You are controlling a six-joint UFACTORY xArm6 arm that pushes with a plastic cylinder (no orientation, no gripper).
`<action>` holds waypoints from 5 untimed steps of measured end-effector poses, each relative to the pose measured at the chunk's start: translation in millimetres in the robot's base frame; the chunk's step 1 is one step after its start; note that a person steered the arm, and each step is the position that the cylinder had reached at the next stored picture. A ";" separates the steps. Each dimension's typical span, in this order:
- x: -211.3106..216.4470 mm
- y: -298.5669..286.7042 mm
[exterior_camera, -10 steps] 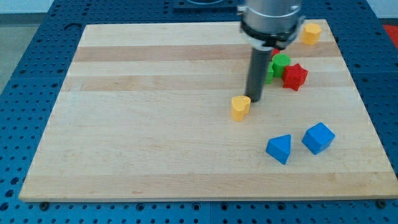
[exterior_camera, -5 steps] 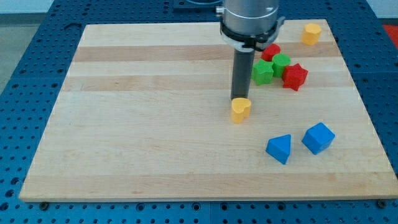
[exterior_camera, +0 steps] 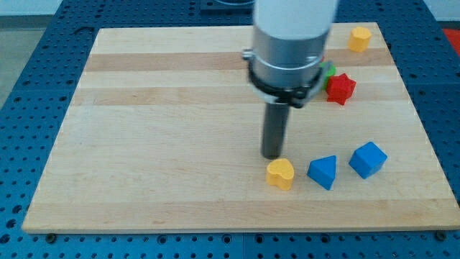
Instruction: Move the yellow heart towards the blue triangle
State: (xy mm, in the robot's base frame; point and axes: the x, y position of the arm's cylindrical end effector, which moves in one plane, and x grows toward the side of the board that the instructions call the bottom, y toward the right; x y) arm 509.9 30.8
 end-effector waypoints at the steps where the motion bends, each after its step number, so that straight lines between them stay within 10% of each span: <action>1: 39.8 -28.0; 5: 91.2 9.4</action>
State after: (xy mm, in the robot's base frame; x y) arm 601.2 40.2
